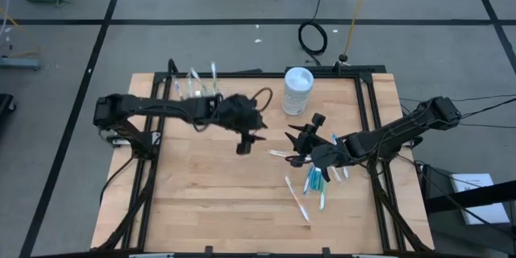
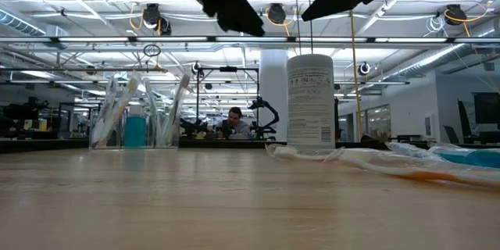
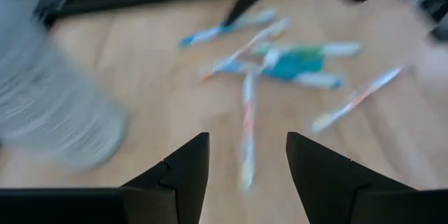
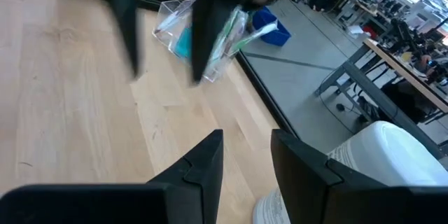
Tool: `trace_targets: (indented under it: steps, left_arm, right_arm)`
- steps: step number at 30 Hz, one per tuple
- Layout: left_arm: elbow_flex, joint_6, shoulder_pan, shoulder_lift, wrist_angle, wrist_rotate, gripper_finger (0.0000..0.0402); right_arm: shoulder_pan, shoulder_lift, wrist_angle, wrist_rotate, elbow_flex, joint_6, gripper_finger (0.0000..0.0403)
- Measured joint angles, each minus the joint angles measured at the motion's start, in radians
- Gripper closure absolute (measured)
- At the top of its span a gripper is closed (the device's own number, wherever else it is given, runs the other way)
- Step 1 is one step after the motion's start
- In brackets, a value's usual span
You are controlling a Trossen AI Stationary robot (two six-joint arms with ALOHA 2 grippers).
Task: Pick & Place toothbrushing station
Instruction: Put the orange toothbrush into the transparent organizer
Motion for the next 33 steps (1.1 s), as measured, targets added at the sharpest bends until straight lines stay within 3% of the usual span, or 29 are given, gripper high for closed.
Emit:
trace_targets:
  steps: [5,9,19,33]
  left_arm:
    - [-0.231,-0.113,-0.052,0.054,0.481,0.065,0.0206]
    - [-0.263,-0.149,-0.078,0.177,0.682,0.061,0.0206]
    - [-0.146,-0.157,-0.052,0.438,0.685,-0.056,0.0206]
    - [-0.145,-0.152,-0.031,0.468,0.462,-0.116,0.0214]
  right_arm:
    - [0.0,0.0,0.0,0.0,0.0,-0.023,0.0291]
    - [0.0,0.0,0.006,0.001,0.0,-0.043,0.0291]
    - [-0.011,0.0,0.015,-0.001,0.0,-0.045,0.0291]
    - [-0.011,0.0,0.015,-0.001,0.0,-0.042,0.0291]
